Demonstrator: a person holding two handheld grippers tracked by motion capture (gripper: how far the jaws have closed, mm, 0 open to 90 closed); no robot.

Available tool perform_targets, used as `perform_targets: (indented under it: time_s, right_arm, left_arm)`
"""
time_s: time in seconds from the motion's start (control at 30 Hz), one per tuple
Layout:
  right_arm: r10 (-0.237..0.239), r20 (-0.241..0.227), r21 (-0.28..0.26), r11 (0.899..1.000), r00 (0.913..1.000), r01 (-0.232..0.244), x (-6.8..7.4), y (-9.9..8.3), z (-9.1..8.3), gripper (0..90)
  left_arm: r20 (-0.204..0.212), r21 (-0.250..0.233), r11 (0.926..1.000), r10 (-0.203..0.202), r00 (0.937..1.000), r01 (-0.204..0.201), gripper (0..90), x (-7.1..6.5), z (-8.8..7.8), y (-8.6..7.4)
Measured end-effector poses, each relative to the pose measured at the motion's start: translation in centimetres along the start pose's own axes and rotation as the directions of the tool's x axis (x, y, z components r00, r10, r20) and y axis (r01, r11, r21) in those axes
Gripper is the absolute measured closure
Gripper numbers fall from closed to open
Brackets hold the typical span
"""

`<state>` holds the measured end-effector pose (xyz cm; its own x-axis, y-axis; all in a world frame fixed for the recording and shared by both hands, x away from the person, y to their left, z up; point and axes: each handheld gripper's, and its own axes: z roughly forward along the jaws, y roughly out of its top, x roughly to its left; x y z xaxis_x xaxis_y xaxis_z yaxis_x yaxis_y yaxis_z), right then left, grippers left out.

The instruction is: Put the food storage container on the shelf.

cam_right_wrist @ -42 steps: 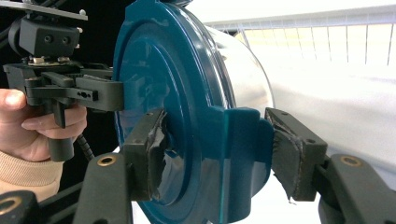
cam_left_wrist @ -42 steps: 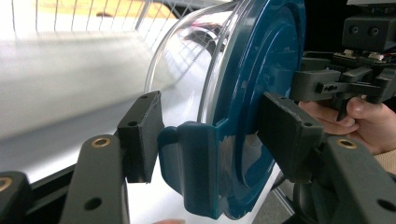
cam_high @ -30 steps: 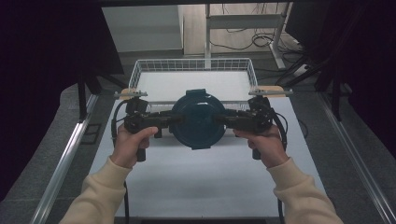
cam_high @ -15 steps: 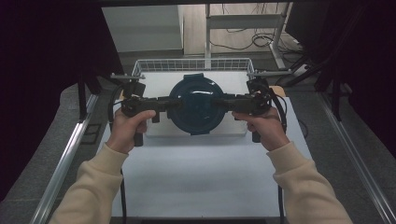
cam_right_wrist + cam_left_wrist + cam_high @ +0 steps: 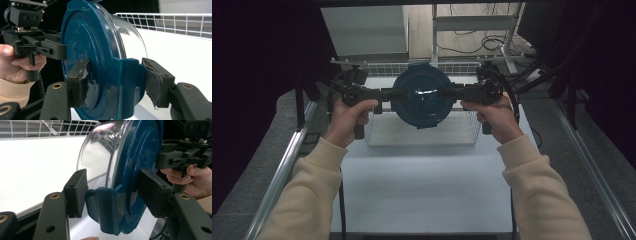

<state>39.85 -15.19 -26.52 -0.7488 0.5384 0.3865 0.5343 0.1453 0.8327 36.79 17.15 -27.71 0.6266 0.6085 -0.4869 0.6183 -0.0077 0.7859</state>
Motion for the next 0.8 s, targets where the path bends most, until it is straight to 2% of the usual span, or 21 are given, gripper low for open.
perform_targets:
  time_s: [0.1,0.23,0.27,0.3,0.33,0.4,0.57,0.7,0.73,0.77,0.8]
  right_arm:
    - [0.002,0.002,0.001,1.0,1.0,-0.002,-0.1,0.3,0.1,41.1]
    - [0.024,-0.001,0.005,1.0,0.9997,-0.024,-1.2,1.1,0.8,41.1]
    - [0.027,-0.002,0.005,1.0,0.9996,-0.027,-1.4,1.2,1.0,41.1]
    - [0.027,-0.002,0.005,1.0,0.9996,-0.027,-1.4,1.2,1.0,41.1]
    - [0.048,0.002,0.012,0.999,0.9989,-0.048,-2.3,1.6,1.7,41.0]
    - [0.057,0.001,0.014,0.998,0.9984,-0.057,-2.5,1.7,1.9,41.1]
    - [0.096,0.012,0.041,0.994,0.9953,-0.096,-4.7,2.1,3.6,41.0]
    - [0.14,0.019,0.064,0.988,0.99,-0.141,-5.9,1.9,4.7,40.9]
    - [0.147,0.019,0.065,0.987,0.9889,-0.148,-6.1,1.9,4.9,41.0]
    - [0.173,0.014,0.051,0.984,0.9849,-0.173,-6.5,1.9,5.1,40.9]
    - [0.179,0.012,0.046,0.983,0.9839,-0.179,-6.7,1.9,5.2,40.9]
  left_arm:
    - [0.001,0.002,1.0,-0.001,1.0,0.001,41.5,0.3,0.1,0.5]
    - [-0.001,0.015,0.9999,-0.007,1.0,0.007,41.5,1.4,0.7,1.5]
    - [0.0,0.02,0.9995,-0.024,0.9997,0.024,41.5,2.0,1.1,1.9]
    - [0.0,0.02,0.9995,-0.024,0.9997,0.024,41.4,2.0,1.1,1.9]
    - [0.001,0.02,0.9993,-0.033,0.9995,0.033,41.4,2.4,1.3,2.1]
    - [0.005,0.026,0.9983,-0.053,0.9986,0.053,41.3,3.3,1.8,2.4]
    - [0.012,0.037,0.9951,-0.092,0.9957,0.092,41.1,5.4,3.2,2.7]
    - [0.011,0.043,0.9892,-0.141,0.99,0.14,40.8,7.0,4.1,2.8]
    - [0.016,0.035,0.9865,-0.161,0.9869,0.16,40.9,7.3,4.2,2.9]
    - [0.016,0.029,0.9865,-0.162,0.9867,0.161,41.2,7.5,4.3,2.9]
    - [0.015,0.029,0.9856,-0.167,0.9858,0.167,41.1,7.7,4.3,3.0]
